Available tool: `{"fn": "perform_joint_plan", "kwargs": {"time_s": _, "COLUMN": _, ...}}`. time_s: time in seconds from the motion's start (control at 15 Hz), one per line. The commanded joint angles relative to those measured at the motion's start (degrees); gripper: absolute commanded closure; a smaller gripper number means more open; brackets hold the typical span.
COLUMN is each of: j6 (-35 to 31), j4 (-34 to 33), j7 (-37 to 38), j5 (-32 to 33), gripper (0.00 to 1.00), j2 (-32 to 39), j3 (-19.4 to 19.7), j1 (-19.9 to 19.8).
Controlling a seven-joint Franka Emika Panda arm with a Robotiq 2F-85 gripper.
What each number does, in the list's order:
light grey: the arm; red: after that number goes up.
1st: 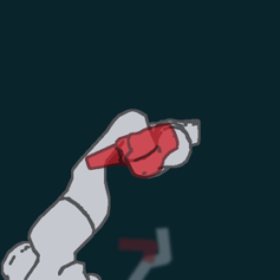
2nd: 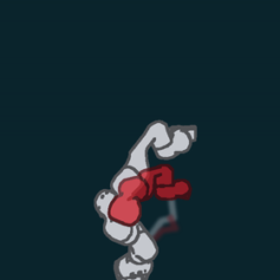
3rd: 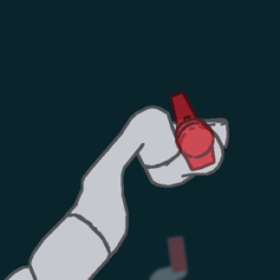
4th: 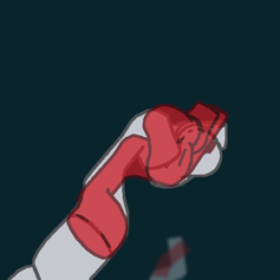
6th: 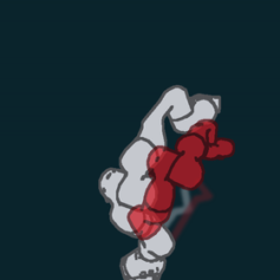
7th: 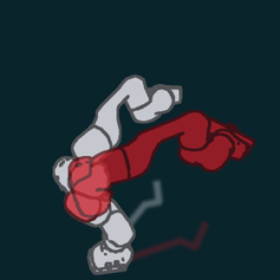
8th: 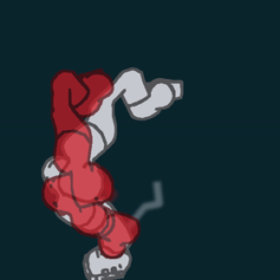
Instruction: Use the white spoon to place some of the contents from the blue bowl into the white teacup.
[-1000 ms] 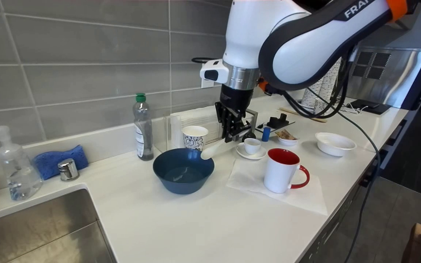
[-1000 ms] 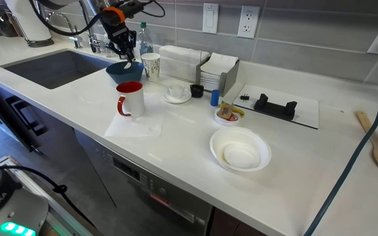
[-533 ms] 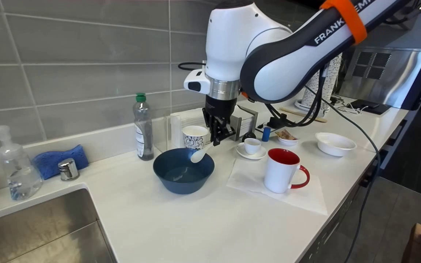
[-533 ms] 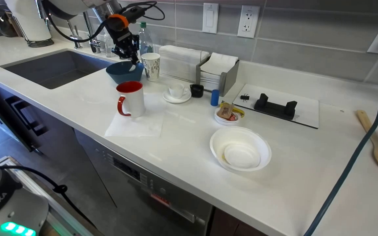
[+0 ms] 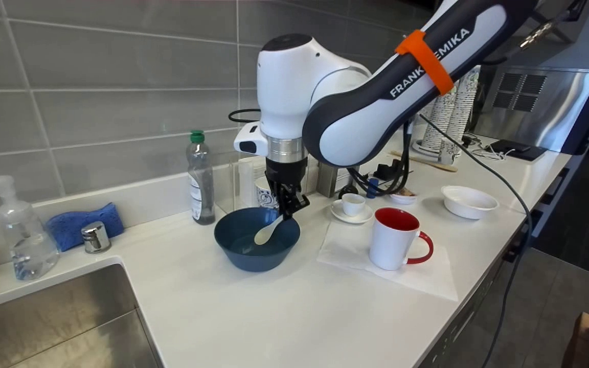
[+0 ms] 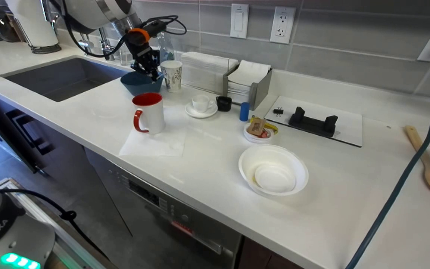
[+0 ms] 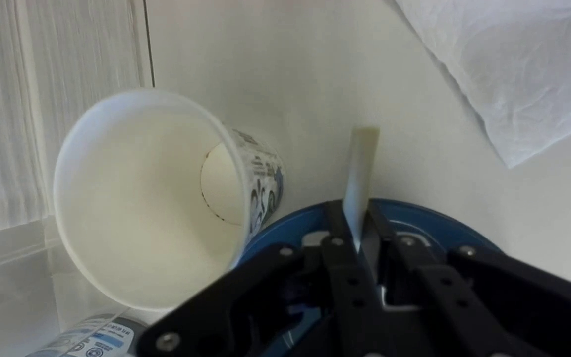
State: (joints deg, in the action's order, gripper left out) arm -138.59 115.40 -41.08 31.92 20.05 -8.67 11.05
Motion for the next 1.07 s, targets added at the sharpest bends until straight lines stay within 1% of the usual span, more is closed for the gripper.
{"fn": "perform_joint_plan", "kwargs": {"time_s": 0.0, "j6": 2.87, "j4": -4.32, "j7": 1.08, "j5": 1.91, "gripper": 0.97, "j2": 3.36, "j3": 0.36, "j1": 1.32}}
{"fn": "perform_joint_plan", "kwargs": {"time_s": 0.53, "j6": 2.07, "j4": -6.09, "j7": -1.81, "j5": -0.58, "gripper": 0.97, "j2": 5.35, "j3": -0.58, "j1": 0.27}}
{"fn": "perform_joint_plan", "kwargs": {"time_s": 1.0, "j6": 0.41, "j4": -6.59, "j7": -6.2, "j5": -4.14, "gripper": 0.97, "j2": 6.35, "j3": -1.77, "j1": -0.72}}
